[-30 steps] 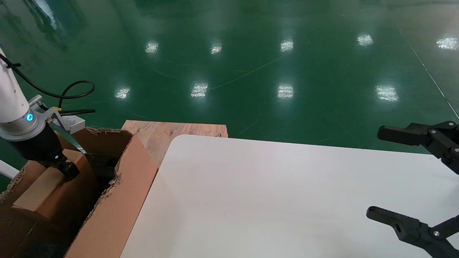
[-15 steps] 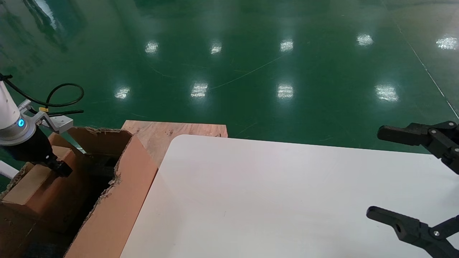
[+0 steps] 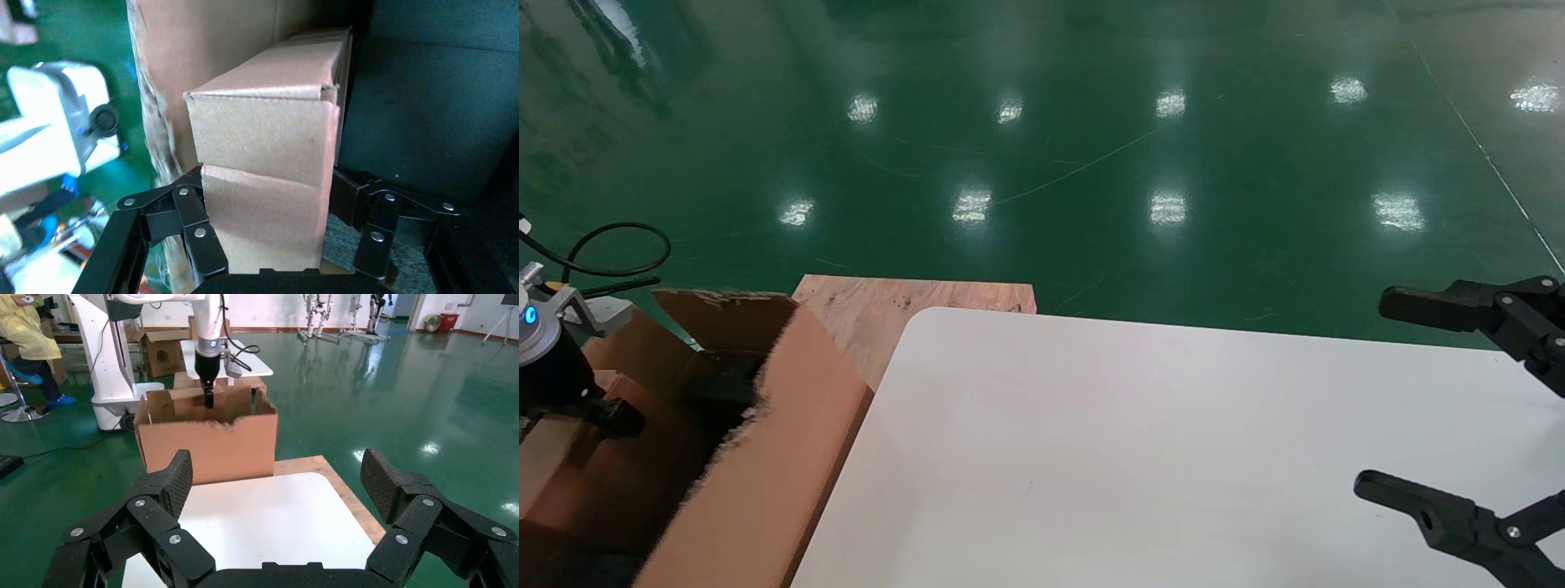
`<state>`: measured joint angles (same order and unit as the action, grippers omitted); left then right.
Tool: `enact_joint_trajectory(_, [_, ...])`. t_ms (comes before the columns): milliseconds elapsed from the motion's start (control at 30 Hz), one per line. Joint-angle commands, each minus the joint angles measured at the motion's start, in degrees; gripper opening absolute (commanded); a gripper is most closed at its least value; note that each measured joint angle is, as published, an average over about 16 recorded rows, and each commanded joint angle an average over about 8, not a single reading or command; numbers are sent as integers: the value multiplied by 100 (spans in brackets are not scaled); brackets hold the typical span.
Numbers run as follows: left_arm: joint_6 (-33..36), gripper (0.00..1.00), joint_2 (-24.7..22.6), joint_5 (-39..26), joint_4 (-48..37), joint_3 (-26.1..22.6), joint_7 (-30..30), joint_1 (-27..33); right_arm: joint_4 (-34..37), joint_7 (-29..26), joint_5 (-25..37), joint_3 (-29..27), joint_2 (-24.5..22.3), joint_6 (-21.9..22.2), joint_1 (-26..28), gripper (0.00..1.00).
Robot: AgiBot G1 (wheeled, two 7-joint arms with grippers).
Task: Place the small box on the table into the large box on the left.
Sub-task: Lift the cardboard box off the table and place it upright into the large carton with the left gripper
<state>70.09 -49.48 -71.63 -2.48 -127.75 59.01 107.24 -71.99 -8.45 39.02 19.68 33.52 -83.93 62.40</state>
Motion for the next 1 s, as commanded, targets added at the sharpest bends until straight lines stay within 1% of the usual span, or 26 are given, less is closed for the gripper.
enact_joint_trajectory(33, [-67,0,-1,-65,-70,-44,189,-82,0,0,0,0,0,0,0,100])
enact_joint_trajectory(233, [-20,0,-40,-116,-21,-79,370,-41,0,0,0,0,0,0,0,100])
enact_joint_trajectory(833, [364,0,-39,-128,203,-87,392,101,0,1,-1,1,-1,1,0,100])
enact_joint_trajectory(867, [386,10,-40,-123,214,-83,385,108,0,1,-1,1,-1,1,0,100])
enact_joint_trajectory(1000, [453,60,-44,-113,246,-73,351,138,0,1,-1,1,-1,1,0,100])
